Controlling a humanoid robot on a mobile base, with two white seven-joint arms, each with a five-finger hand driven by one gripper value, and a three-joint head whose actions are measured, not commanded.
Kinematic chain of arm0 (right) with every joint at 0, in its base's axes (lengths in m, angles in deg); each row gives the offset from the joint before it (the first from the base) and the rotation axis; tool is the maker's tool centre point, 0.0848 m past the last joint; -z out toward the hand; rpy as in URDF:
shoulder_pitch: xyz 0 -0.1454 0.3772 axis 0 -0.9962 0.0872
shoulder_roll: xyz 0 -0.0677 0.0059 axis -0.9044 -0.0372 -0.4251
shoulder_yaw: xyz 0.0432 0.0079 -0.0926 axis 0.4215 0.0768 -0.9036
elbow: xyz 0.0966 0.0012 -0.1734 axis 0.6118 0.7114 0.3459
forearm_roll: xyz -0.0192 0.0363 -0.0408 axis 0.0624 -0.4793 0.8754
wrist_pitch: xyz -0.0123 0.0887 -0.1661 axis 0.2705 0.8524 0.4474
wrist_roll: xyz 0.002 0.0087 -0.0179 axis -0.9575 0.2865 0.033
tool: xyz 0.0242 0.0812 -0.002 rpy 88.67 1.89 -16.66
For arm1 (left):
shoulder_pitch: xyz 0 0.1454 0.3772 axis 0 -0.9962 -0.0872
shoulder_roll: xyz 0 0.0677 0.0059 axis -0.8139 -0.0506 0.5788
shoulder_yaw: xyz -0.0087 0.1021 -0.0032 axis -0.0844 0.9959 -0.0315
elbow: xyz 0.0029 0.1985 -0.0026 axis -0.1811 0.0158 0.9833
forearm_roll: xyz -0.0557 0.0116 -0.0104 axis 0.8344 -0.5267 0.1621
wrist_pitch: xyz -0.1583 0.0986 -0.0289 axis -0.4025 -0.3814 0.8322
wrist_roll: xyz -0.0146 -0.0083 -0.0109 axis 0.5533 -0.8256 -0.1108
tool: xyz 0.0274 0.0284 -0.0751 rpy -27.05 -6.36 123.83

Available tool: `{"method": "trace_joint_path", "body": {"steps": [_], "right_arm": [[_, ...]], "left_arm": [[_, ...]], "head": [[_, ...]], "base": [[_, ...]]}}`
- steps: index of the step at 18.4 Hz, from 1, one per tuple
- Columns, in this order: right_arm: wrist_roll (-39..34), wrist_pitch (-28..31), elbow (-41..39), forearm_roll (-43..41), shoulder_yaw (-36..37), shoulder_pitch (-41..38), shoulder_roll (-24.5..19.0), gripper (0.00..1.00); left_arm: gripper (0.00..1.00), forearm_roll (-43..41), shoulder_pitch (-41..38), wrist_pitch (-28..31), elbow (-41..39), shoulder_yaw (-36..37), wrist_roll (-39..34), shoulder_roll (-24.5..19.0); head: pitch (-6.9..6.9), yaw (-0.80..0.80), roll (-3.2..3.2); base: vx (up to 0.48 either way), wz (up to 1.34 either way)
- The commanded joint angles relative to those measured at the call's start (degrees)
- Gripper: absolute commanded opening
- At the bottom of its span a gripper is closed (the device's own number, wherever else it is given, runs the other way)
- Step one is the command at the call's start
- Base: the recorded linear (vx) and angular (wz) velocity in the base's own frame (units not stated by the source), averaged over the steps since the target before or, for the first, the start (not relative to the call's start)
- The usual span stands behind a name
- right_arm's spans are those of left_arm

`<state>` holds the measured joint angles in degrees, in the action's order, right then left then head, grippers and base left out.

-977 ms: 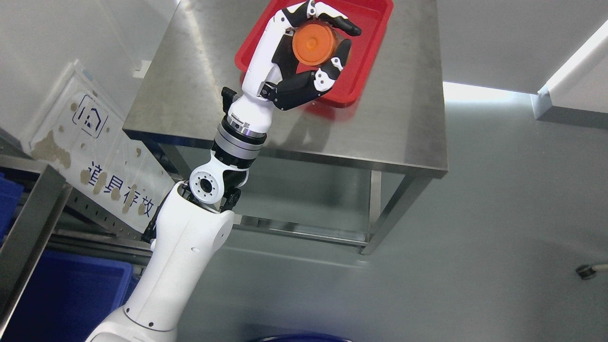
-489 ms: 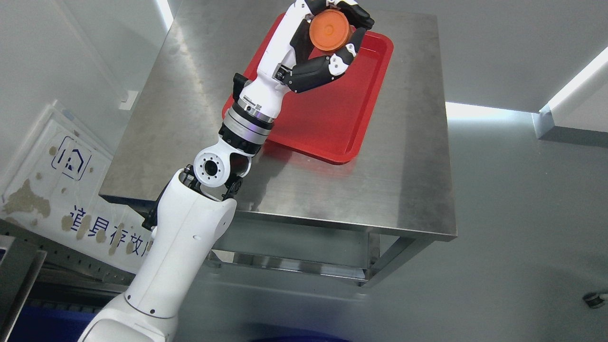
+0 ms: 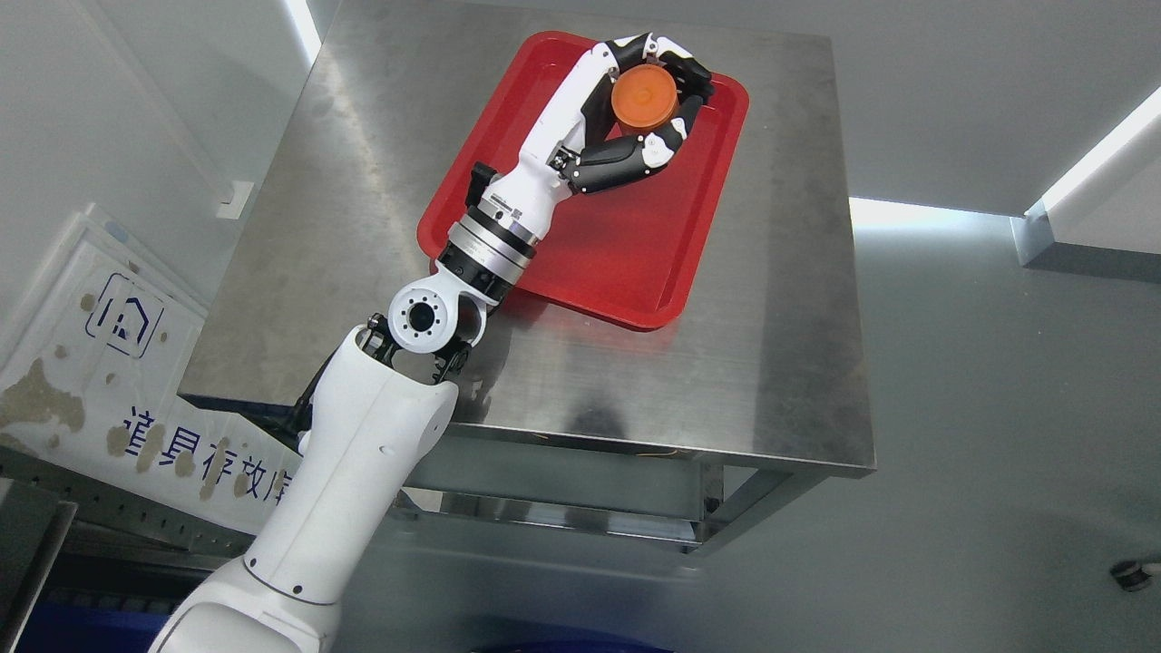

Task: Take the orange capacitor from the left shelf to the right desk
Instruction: 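Lower the capacitor onto the red tray and open the left hand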

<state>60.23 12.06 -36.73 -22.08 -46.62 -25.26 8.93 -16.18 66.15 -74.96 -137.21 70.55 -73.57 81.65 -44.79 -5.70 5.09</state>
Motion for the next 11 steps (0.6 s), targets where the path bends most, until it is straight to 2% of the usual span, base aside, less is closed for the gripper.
{"method": "trace_joint_path", "body": {"steps": [1,4,6,7,8,9,11], "right_arm": [[0.0,0.0,-1.9,0.3,0.6,0.1,1.0,1.0],[0.0,0.0,-1.9,0.3,0.6,0.1,1.0,1.0],[0.0,0.0,-1.9,0.3,0.6,0.1,1.0,1.0],[0.0,0.0,-1.9,0.3,0.6,0.1,1.0,1.0],[0.0,0.0,-1.9,0.3,0.6,0.1,1.0,1.0],[0.0,0.0,-1.9,0.3,0.6,0.1,1.0,1.0],[0.0,0.0,-1.9,0.3,0.6,0.1,1.0,1.0]], "left_arm": [[0.05,-0.1,-1.6,0.1,6.3,-4.9,0.1,-1.0],[0.05,-0.6,0.2,0.2,7.5,-7.7,0.3,-1.0],[0.13,-2.8,0.6,0.4,7.5,-7.3,0.4,-1.0],[0.23,-3.1,0.7,0.4,7.4,-6.7,0.5,-1.0],[0.46,-3.2,0.8,0.4,7.4,-6.1,0.4,-1.0],[0.6,-3.3,1.4,0.4,7.3,-5.9,0.4,-1.0],[0.76,-3.2,2.4,-0.3,7.0,-6.0,0.5,-1.0]], "head": [[0.0,0.0,0.0],[0.0,0.0,0.0],[0.0,0.0,0.0],[0.0,0.0,0.0],[0.0,0.0,0.0],[0.0,0.0,0.0],[0.0,0.0,0.0]], "base": [[0.0,0.0],[0.0,0.0],[0.0,0.0],[0.0,0.0],[0.0,0.0],[0.0,0.0],[0.0,0.0]]}}
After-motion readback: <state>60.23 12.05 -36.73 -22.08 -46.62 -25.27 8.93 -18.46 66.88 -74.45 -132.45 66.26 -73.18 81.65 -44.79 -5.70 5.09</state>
